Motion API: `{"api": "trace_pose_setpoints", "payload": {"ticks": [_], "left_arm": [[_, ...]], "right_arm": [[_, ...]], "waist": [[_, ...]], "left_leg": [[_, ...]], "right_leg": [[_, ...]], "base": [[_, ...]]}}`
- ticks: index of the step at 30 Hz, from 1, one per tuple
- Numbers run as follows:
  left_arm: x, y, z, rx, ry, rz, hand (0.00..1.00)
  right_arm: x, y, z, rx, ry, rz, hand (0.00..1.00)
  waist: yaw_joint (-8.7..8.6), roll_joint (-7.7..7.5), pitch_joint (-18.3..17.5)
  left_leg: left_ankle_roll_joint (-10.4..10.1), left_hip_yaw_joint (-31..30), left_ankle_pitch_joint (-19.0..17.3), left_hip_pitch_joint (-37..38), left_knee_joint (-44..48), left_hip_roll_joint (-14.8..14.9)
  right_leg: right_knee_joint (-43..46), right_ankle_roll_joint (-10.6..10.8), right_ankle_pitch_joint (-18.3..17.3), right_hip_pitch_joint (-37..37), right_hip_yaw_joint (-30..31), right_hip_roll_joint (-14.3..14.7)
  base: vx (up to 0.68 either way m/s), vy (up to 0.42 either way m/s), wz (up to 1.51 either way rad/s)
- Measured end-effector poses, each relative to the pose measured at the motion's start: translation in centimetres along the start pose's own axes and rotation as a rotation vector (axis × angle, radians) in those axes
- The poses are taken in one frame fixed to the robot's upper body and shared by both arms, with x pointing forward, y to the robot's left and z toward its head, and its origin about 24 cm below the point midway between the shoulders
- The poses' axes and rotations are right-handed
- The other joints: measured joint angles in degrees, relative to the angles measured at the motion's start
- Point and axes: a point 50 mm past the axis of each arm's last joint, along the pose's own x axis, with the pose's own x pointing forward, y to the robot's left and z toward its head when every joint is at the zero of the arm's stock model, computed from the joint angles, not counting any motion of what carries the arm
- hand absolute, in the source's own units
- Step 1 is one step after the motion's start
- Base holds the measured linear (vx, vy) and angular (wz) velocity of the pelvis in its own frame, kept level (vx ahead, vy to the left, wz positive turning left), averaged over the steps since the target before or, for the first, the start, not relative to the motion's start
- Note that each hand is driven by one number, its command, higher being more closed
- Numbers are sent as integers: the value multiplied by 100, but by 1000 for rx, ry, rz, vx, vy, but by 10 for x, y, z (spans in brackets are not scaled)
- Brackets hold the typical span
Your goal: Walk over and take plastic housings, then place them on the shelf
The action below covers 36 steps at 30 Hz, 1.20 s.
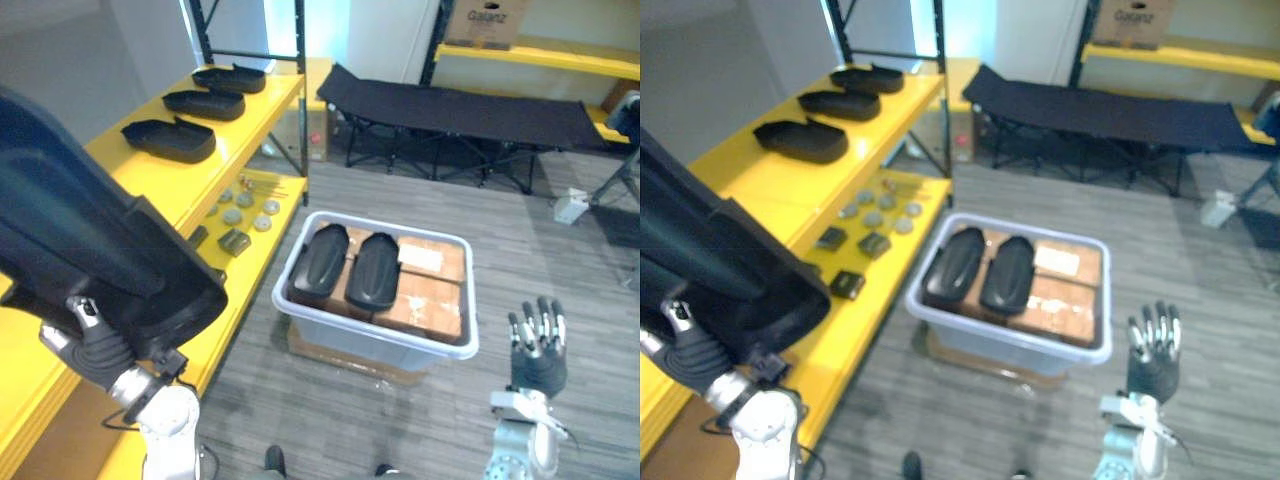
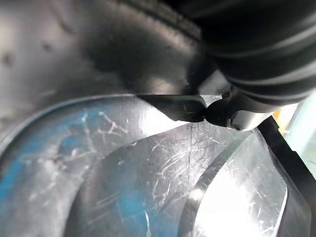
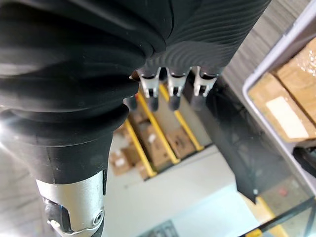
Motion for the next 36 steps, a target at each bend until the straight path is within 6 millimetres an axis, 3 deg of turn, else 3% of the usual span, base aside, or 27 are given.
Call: {"api": "trace_pose_setpoints", "payload": {"ticks": [5,8,13,19,24,31,36], "left_arm": [[2,1,8,-44,-14,6,100],[7,14,17,-14,-63,39,100],[20,64,29,174,-157,144,100],[17,107,39,327,-196,200,100],[11,112,53,302,-248,226,100],[14,107,54,297,-264,195,100],[16,108,52,291,-247,207,100]], "right_arm": [[14,22,0,-8,-23,93,0],[21,44,-4,-16,-11,190,0],[37,93,-17,3,24,384,0],[41,122,-34,-150,88,524,0],[41,121,-37,-186,119,517,0],[42,114,-37,-200,118,487,0],[44,110,-34,-232,112,488,0]], "waist": [[67,17,3],[223,16,2],[739,4,-6],[1333,-36,-29],[1434,-106,-49],[1298,-203,-87],[1294,-230,-78]], "left_leg": [[-33,-265,11,-123,0,-43],[-29,-514,39,-196,1,-95],[-16,-1114,60,-205,3,-239],[11,-1712,87,-296,2,-434],[64,-1847,102,-365,2,-517],[44,-1749,151,-393,1,-490],[46,-1752,155,-490,2,-501]], "right_leg": [[-82,23,1,54,-243,3],[-183,41,18,194,-510,2],[-187,95,-83,567,-1161,-35],[-121,56,-183,821,-1731,-105],[-4,-19,-265,809,-1733,-181],[59,61,-445,702,-1675,-180],[62,72,-447,699,-1727,-158]], "base": [[-1,-3,23],[32,-22,45],[58,-36,59],[37,-12,58],[-9,33,21],[-34,-9,-6],[2,-4,5]]}}
